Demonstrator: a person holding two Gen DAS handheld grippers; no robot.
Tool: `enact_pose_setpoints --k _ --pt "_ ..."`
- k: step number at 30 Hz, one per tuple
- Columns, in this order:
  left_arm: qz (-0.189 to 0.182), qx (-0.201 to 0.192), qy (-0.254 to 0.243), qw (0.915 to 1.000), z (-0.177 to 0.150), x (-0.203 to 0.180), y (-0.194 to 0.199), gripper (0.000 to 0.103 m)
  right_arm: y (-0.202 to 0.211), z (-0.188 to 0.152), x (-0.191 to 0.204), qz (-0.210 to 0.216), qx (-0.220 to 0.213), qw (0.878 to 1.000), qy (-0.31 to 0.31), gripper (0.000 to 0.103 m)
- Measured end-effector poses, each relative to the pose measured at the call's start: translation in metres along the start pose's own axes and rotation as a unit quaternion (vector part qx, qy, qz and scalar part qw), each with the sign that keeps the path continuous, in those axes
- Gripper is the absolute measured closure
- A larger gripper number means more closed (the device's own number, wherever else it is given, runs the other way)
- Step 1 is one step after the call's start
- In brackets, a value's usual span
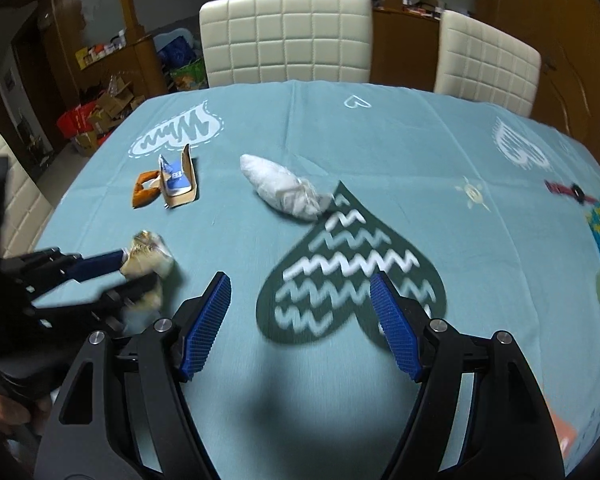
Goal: Collect trash
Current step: 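Grasp the gold-and-white wrapper with the left tool while the right tool grasps the white tissue, then carry the gold wrapper and white tissue over the clear bin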
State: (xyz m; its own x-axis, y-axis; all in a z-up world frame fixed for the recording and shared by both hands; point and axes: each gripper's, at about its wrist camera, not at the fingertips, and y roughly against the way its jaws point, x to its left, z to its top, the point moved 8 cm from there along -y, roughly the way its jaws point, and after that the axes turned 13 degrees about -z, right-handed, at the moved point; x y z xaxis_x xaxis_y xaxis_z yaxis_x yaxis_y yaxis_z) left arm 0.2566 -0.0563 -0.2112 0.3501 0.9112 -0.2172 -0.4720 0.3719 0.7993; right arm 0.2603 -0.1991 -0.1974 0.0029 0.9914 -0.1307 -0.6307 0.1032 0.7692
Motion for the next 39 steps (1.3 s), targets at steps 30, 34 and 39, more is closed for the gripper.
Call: enact_pose_setpoints --k 30,34,39 --pt "0.052 -0.077 0.057 0.9940 0.014 0.049 0.052 0.079 0.008 0.029 0.071 0.077 -0.039 0.992 0.087 0.079" --pt "0.058 -0.088 0.050 0.9932 0.005 0.039 0.076 0.079 0.031 0.021 0.076 0.089 -0.040 0.991 0.087 0.079" --pt "0.066 -0.098 0.052 0.9916 -0.011 0.035 0.101 0.079 0.060 0.008 0.085 0.100 -0.048 0.989 0.096 0.078"
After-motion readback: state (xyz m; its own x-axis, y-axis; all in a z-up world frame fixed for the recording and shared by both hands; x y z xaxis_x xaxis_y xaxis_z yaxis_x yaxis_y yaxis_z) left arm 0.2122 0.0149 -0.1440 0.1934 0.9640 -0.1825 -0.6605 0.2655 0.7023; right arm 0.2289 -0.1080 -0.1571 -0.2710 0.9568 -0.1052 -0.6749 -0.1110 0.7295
